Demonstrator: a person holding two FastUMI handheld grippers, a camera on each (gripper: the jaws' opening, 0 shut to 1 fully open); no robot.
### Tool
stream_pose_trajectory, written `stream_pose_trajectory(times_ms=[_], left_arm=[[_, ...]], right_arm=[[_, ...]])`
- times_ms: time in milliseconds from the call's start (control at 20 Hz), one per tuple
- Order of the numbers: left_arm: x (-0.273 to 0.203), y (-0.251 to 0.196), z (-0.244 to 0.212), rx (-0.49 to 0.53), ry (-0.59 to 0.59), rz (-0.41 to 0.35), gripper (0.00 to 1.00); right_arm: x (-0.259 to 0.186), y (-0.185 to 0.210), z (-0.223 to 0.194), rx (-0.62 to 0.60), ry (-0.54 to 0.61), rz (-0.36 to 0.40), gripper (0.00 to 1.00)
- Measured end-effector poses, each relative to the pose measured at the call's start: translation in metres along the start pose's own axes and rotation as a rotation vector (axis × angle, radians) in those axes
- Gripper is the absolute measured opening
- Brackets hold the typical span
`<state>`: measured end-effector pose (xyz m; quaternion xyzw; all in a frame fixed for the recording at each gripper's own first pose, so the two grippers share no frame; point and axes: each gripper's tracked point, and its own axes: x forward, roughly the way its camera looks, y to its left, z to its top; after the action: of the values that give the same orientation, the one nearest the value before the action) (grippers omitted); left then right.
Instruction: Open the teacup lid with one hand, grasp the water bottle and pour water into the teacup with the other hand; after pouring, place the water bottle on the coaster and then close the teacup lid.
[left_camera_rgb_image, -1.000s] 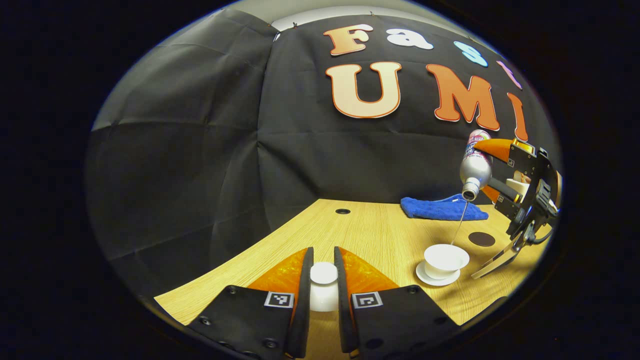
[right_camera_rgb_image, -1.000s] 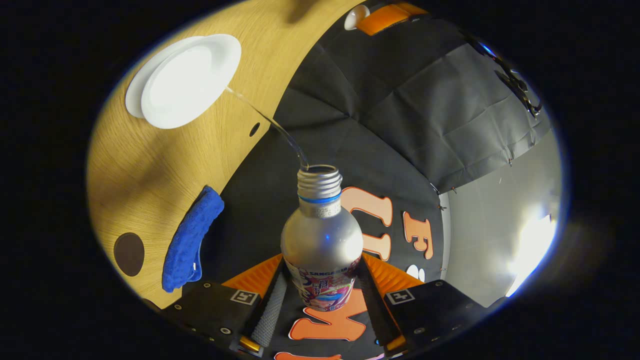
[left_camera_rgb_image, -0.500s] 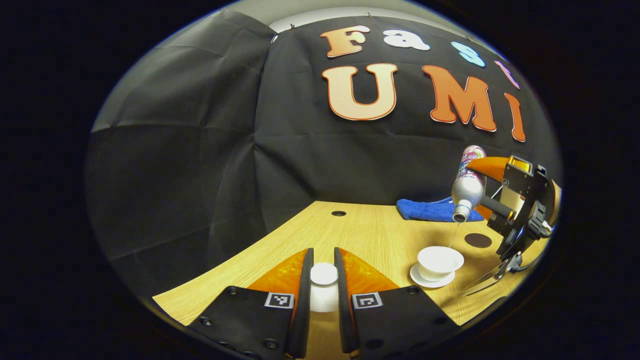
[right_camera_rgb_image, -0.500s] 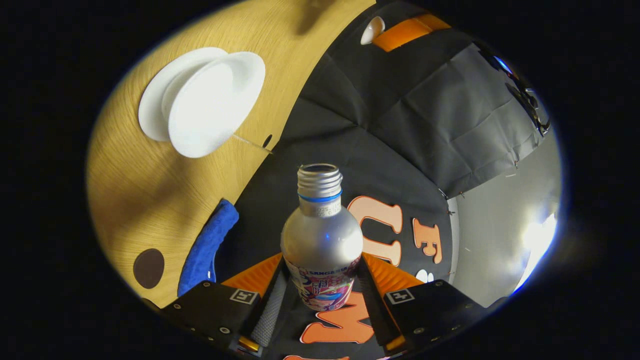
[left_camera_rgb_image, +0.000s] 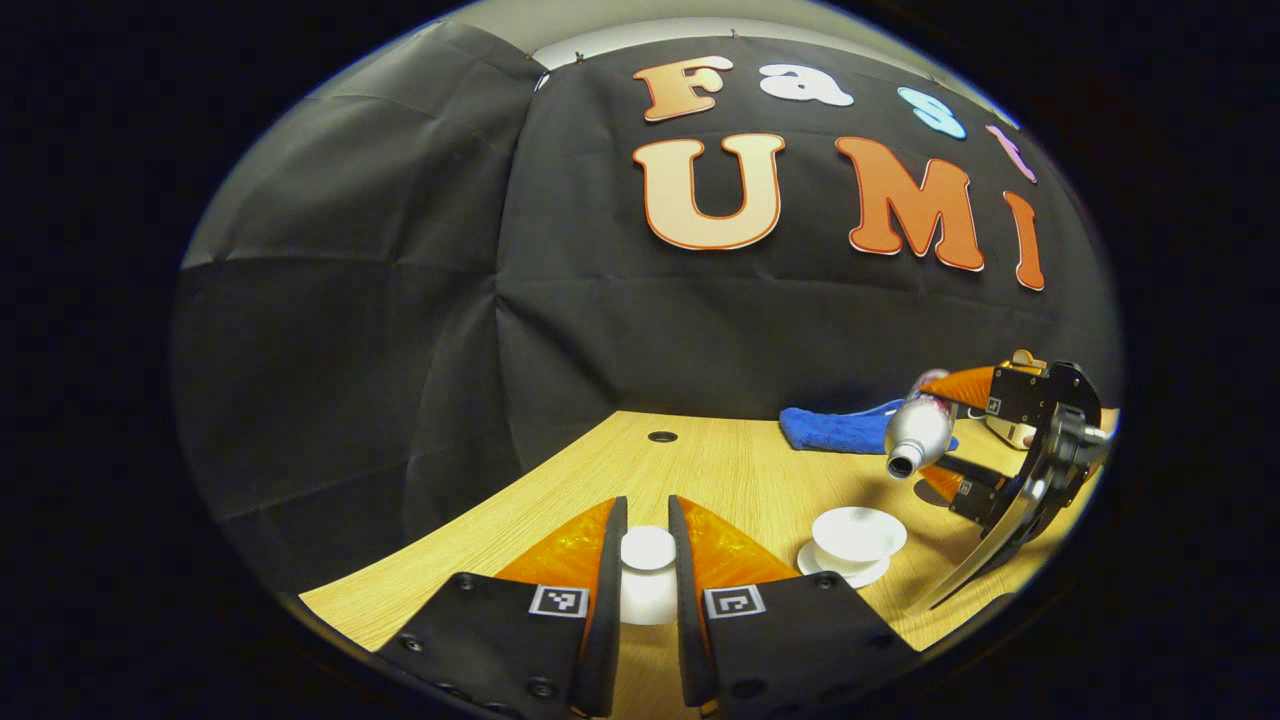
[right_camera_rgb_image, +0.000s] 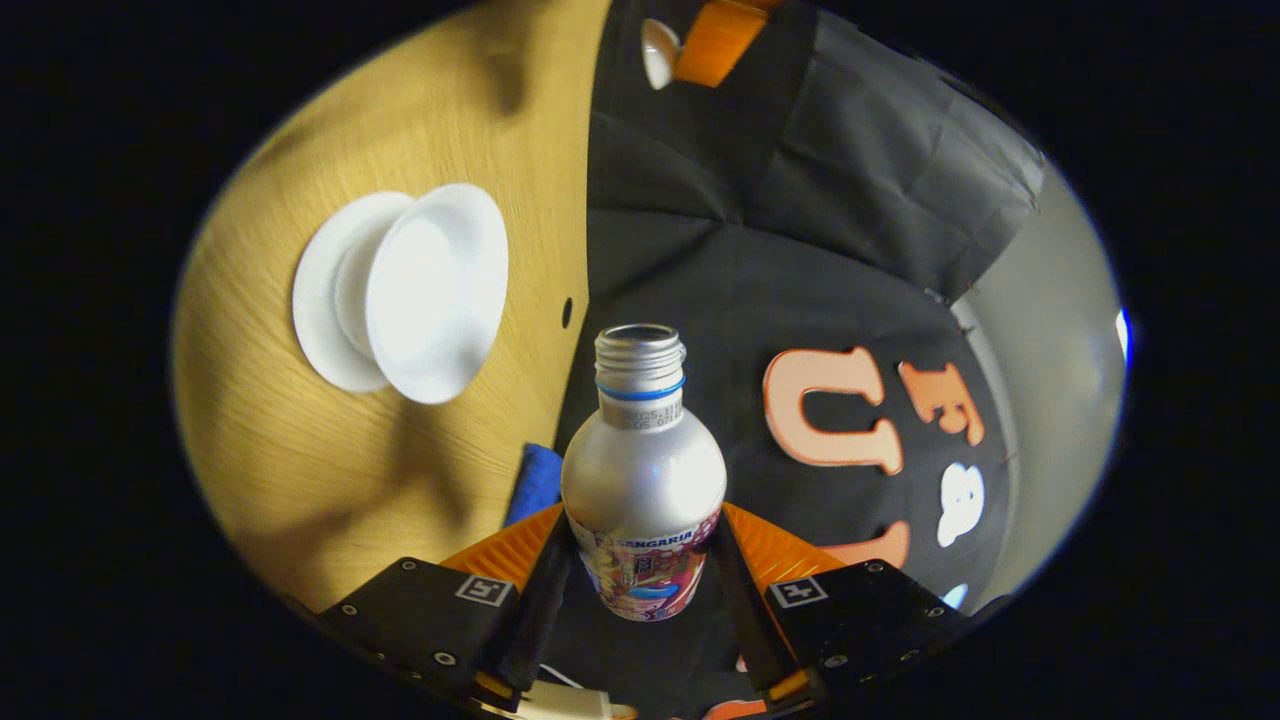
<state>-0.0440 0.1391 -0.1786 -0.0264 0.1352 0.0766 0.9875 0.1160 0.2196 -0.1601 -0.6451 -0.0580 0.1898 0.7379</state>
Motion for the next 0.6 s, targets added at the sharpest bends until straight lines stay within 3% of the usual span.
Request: stream_pose_trajectory(times_ms=[600], left_arm=[[0.011,-0.077,0.025,0.048,-0.033,-0.121,0.28]], right_arm=[[0.005,0.010,-0.011,0.646,0.017,0.097,0.78]])
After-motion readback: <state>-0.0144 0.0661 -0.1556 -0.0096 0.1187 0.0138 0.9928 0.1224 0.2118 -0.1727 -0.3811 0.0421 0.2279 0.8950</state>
